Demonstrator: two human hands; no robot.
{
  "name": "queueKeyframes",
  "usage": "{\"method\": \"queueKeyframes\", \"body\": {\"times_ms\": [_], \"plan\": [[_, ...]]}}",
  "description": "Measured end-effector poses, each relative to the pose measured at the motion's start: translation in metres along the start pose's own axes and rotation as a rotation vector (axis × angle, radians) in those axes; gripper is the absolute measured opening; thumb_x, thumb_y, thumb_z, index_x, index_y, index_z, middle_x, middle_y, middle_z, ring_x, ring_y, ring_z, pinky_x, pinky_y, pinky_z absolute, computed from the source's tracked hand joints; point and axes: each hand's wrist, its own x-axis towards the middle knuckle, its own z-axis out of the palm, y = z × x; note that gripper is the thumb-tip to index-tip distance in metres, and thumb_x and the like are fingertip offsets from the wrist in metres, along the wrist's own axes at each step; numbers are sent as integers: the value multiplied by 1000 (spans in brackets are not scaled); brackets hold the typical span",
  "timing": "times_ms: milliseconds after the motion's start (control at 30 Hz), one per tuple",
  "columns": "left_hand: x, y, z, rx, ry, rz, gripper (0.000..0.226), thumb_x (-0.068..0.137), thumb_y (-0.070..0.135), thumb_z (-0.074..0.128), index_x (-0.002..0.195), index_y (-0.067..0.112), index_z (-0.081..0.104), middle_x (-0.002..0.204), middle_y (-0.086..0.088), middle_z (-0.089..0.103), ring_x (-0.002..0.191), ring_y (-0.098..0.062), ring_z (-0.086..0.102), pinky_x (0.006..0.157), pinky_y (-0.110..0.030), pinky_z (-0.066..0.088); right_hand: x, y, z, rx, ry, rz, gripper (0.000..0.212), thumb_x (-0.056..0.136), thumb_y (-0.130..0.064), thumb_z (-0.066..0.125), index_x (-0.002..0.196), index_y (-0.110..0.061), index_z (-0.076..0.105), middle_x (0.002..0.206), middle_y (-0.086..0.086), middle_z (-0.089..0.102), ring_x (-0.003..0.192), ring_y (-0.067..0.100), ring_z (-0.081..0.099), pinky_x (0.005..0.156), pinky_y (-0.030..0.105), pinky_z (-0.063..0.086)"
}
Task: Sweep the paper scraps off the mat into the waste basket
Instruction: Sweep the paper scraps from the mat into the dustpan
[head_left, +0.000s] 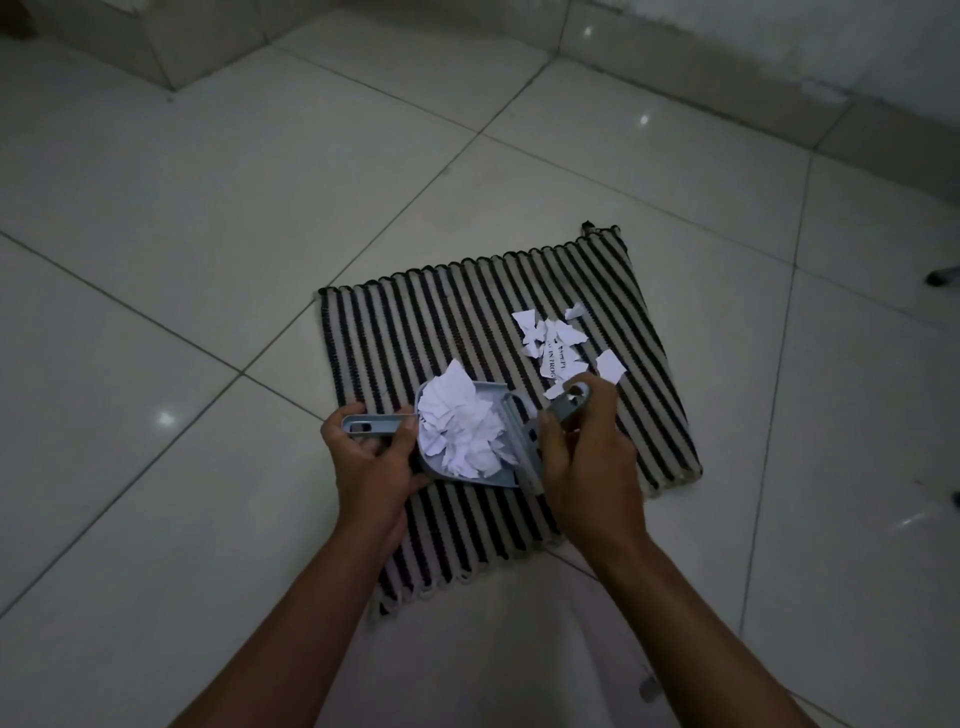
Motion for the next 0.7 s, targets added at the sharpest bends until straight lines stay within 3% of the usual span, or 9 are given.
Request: {"method": "queueKeyframes", "body": {"times_ms": [167, 267, 333, 400, 500, 600, 633, 700], "plan": [[-2, 1, 4, -14, -15, -5, 51, 93, 6, 68, 125, 26, 34, 106, -6, 64, 89, -17, 68, 60, -40, 62, 32, 8, -33, -33, 159, 80, 25, 101, -21, 55, 117, -26, 36, 90, -4, 62, 75, 6, 64, 55, 12, 49], [-1, 2, 9, -24, -13, -15, 50, 94, 5, 66, 125, 26, 33, 105, -4, 64, 85, -14, 68, 62, -41, 62, 49, 18, -42, -158, 181, 69, 23, 102, -26, 50, 119, -30, 34, 92, 2, 61, 77, 20, 65, 61, 39, 58], [0, 1, 12, -23, -9, -17, 51, 93, 6, 67, 125, 27, 34, 106, -6, 64, 85, -16, 69, 63, -43, 62, 51, 16, -37, -214, 105, 70, 18, 102, -29, 48, 115, -30, 35, 88, -4, 58, 77, 20, 63, 64, 46, 58], [1, 1, 13, -20, -9, -14, 51, 93, 7, 68, 124, 28, 34, 108, -6, 64, 87, -17, 69, 66, -46, 62, 43, 13, -27, -235, 6, 42, 16, 102, -30, 48, 114, -29, 38, 84, -10, 55, 76, 17, 62, 63, 45, 58], [1, 2, 14, -28, -11, -3, 51, 93, 5, 68, 124, 27, 34, 107, -6, 64, 87, -15, 69, 69, -49, 62, 30, 14, -18, -190, -43, 10, 26, 102, -21, 51, 122, -30, 37, 91, 0, 63, 77, 19, 64, 64, 43, 57], [1, 2, 11, -17, -2, 10, 49, 93, 6, 67, 123, 27, 34, 103, -4, 64, 85, -15, 68, 67, -46, 62, 31, 17, -25, -131, 30, 32, 30, 100, -19, 55, 125, -25, 39, 93, -4, 63, 78, 7, 63, 59, 16, 48], [1, 1, 10, -11, 2, 11, 49, 93, 6, 68, 122, 27, 35, 103, -4, 64, 86, -16, 68, 67, -46, 62, 34, 16, -29, -124, 61, 44, 30, 100, -20, 55, 124, -25, 38, 92, -7, 61, 78, 3, 62, 59, 13, 47], [2, 1, 9, -8, 2, 14, 49, 93, 7, 68, 122, 27, 35, 104, -5, 64, 87, -17, 68, 68, -48, 62, 42, 18, -37, -140, 111, 49, 28, 101, -21, 54, 122, -28, 36, 91, -6, 60, 78, 9, 64, 61, 24, 53]]}}
